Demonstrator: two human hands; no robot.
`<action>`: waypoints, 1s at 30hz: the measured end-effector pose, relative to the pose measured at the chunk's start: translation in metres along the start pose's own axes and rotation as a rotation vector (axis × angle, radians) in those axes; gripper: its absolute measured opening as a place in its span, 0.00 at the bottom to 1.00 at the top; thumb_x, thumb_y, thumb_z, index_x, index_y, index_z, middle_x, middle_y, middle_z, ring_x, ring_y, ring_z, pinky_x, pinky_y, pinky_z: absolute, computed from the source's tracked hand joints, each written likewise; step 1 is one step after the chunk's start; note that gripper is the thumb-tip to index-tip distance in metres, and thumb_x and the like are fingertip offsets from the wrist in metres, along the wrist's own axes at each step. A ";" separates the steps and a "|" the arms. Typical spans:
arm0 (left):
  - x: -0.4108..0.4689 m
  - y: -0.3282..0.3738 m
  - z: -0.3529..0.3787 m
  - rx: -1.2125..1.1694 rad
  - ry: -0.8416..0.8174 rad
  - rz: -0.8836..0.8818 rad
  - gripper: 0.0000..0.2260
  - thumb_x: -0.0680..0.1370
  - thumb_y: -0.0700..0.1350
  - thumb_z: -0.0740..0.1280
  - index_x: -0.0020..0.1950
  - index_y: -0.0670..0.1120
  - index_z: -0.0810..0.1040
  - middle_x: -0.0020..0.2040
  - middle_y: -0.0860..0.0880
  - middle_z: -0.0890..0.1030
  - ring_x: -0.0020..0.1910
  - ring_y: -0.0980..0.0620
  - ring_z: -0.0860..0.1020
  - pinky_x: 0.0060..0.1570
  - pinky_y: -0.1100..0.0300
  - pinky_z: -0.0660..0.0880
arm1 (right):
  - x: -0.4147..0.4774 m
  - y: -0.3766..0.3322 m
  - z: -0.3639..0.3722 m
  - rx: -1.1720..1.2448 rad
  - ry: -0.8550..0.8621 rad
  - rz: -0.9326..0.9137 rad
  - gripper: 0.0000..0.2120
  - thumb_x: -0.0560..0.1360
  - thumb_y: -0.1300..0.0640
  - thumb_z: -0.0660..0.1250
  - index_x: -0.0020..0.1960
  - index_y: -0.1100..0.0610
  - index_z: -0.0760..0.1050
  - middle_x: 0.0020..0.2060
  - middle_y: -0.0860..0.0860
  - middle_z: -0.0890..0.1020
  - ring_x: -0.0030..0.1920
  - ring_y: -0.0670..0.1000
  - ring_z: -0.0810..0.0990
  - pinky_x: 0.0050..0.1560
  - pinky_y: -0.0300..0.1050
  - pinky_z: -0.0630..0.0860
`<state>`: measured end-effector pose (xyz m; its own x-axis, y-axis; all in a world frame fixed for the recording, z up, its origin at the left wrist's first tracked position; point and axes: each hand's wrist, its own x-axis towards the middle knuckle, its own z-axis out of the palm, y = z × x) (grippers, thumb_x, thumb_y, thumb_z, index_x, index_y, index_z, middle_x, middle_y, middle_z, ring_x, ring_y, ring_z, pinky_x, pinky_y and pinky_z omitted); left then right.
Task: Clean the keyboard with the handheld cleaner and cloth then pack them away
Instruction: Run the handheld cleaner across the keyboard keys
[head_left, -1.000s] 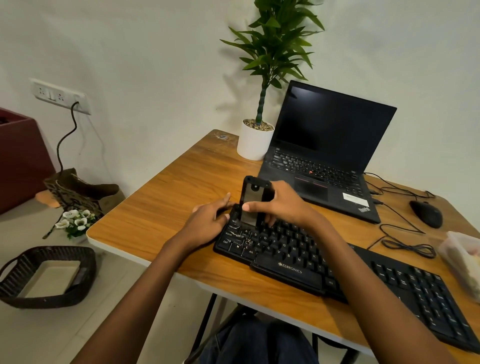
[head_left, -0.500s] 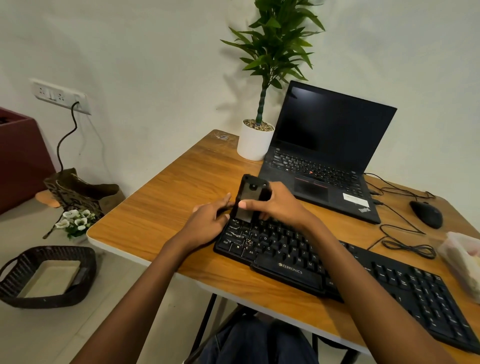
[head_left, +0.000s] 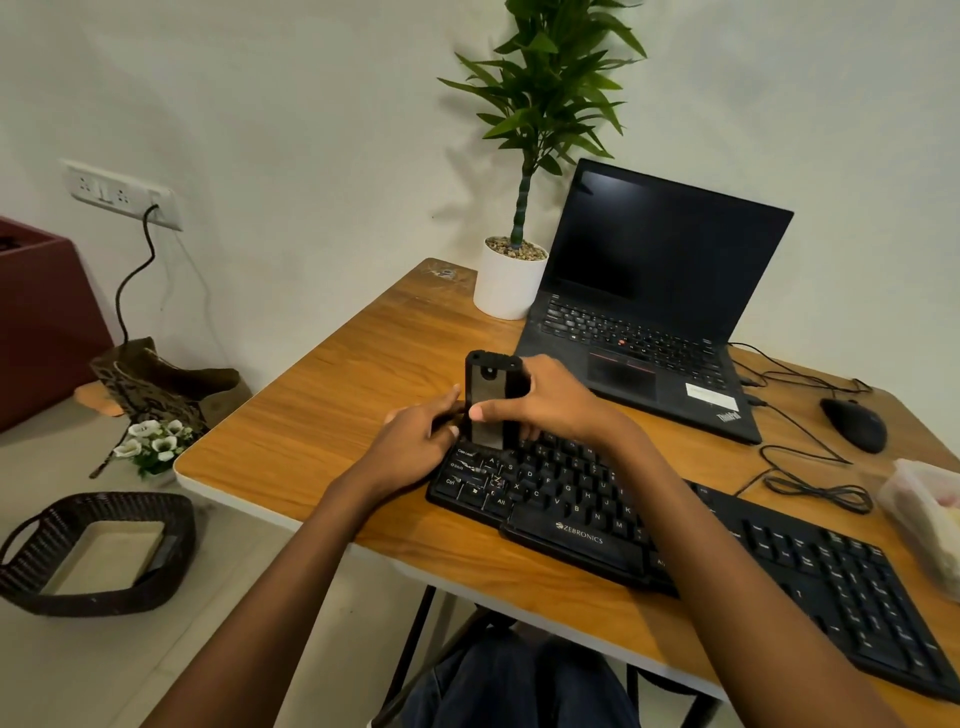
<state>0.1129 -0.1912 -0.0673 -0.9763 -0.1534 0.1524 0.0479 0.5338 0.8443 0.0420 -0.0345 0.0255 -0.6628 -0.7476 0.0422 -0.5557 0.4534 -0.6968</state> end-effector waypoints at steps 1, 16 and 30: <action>0.001 -0.001 0.000 0.001 0.002 -0.012 0.21 0.78 0.44 0.61 0.72 0.51 0.66 0.65 0.49 0.76 0.64 0.49 0.73 0.65 0.46 0.68 | 0.001 -0.002 -0.002 -0.023 0.000 0.009 0.12 0.68 0.52 0.73 0.42 0.57 0.73 0.32 0.51 0.79 0.26 0.44 0.76 0.26 0.37 0.73; 0.001 -0.003 0.000 -0.022 -0.002 0.026 0.19 0.79 0.37 0.59 0.66 0.53 0.72 0.62 0.48 0.77 0.63 0.49 0.73 0.65 0.46 0.67 | -0.005 0.000 0.003 0.053 0.001 -0.001 0.11 0.69 0.53 0.73 0.44 0.56 0.73 0.36 0.52 0.81 0.32 0.48 0.80 0.30 0.40 0.76; 0.006 -0.008 0.000 -0.024 -0.001 0.042 0.22 0.80 0.42 0.61 0.73 0.46 0.63 0.70 0.51 0.69 0.71 0.53 0.65 0.72 0.44 0.57 | -0.030 0.014 -0.022 0.065 0.020 0.064 0.09 0.69 0.54 0.73 0.43 0.55 0.74 0.35 0.50 0.82 0.29 0.45 0.79 0.28 0.38 0.74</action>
<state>0.1069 -0.1959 -0.0729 -0.9736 -0.1303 0.1875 0.0940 0.5196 0.8492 0.0434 0.0050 0.0305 -0.7062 -0.7079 0.0103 -0.4789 0.4669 -0.7434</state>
